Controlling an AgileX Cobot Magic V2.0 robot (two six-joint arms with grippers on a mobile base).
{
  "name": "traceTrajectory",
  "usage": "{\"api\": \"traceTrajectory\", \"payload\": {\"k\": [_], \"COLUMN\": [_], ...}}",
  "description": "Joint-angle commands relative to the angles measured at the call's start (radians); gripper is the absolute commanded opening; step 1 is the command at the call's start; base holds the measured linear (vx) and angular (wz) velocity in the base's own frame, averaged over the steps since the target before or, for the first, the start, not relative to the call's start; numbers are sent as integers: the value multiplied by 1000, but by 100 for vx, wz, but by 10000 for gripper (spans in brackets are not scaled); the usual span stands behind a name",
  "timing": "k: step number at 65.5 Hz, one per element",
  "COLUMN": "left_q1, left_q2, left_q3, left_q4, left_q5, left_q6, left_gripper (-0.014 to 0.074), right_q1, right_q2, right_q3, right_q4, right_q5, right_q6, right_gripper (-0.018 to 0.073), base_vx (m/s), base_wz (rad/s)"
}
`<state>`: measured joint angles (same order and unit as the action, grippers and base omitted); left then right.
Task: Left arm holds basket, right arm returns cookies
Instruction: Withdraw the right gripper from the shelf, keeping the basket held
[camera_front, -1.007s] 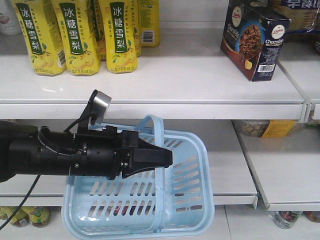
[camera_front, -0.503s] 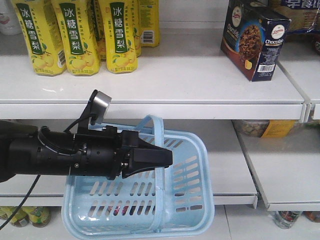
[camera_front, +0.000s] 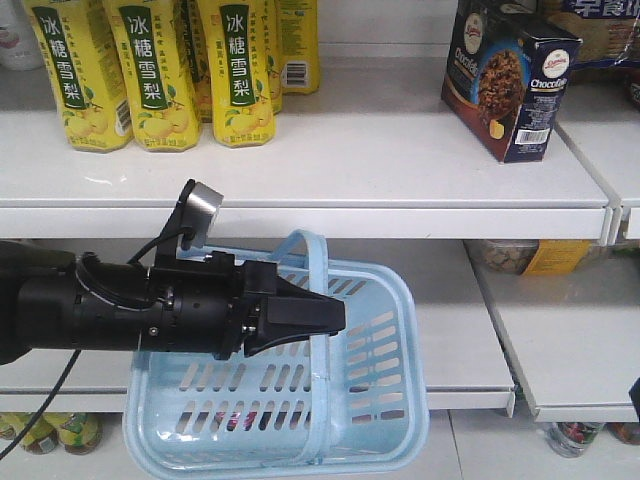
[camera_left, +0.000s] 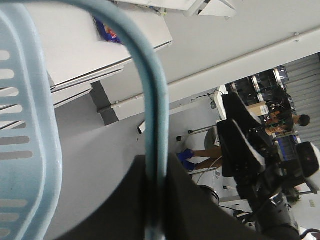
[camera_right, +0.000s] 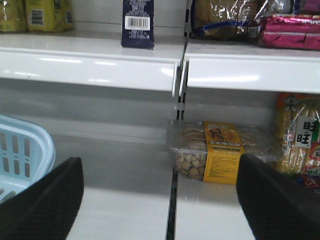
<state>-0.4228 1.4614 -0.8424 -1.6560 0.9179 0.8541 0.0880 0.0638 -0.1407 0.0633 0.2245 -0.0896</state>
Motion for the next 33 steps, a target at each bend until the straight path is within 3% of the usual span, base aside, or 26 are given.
{"api": "traceTrajectory", "payload": {"k": [1,21,27,33], "left_q1": [-3,-3,-3,-3], "left_q2": [-42,-42,-42,-42], "left_q3": [-36,-36,-36,-36], "left_q4": [-124,-124,-124,-124], "left_q5": [31,31,31,31], "left_q6": [14,14,14,14], "left_gripper": [-3,-3,-3,-3], "right_q1": [-8,-8,-8,-8], "right_q2": [11,11,11,11], "right_q3": [7,35,35,35], "right_q4": [-2,-1,-1,-1], "right_q5": [-108,-167,-175,-173], "right_q6": [-10,20,20,20], "right_gripper": [587,547,454,294], "base_vx": [0,0,0,0], "base_wz": [0,0,0,0]}}
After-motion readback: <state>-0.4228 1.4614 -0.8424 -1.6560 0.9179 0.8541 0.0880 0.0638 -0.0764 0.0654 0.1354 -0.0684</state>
